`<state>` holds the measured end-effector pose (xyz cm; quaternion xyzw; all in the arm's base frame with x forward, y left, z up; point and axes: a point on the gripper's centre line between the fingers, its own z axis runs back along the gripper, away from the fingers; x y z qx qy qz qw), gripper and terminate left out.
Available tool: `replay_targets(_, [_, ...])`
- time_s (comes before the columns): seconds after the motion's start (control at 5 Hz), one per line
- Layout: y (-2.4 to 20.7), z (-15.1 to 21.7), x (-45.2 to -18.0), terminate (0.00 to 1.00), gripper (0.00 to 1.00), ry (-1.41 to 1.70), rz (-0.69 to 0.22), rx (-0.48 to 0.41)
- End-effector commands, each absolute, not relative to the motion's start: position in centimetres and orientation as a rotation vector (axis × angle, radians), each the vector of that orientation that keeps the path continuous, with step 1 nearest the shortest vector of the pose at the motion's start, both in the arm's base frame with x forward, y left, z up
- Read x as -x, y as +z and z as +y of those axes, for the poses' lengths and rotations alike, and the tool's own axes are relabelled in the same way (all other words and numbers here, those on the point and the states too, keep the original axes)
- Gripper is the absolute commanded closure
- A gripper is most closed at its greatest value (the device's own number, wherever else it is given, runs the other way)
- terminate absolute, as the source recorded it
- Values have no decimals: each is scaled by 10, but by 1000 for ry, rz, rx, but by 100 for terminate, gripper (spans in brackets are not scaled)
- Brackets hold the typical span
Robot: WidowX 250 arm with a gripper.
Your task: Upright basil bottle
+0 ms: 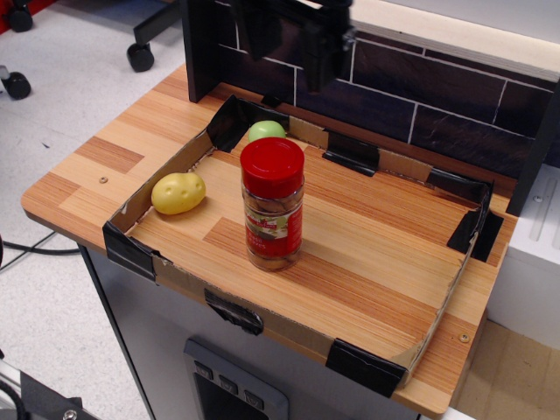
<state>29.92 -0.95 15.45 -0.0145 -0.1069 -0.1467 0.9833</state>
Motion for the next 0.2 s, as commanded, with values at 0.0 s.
replay_targets(0.0, [172,-6,-307,100,0,-298,-264,24])
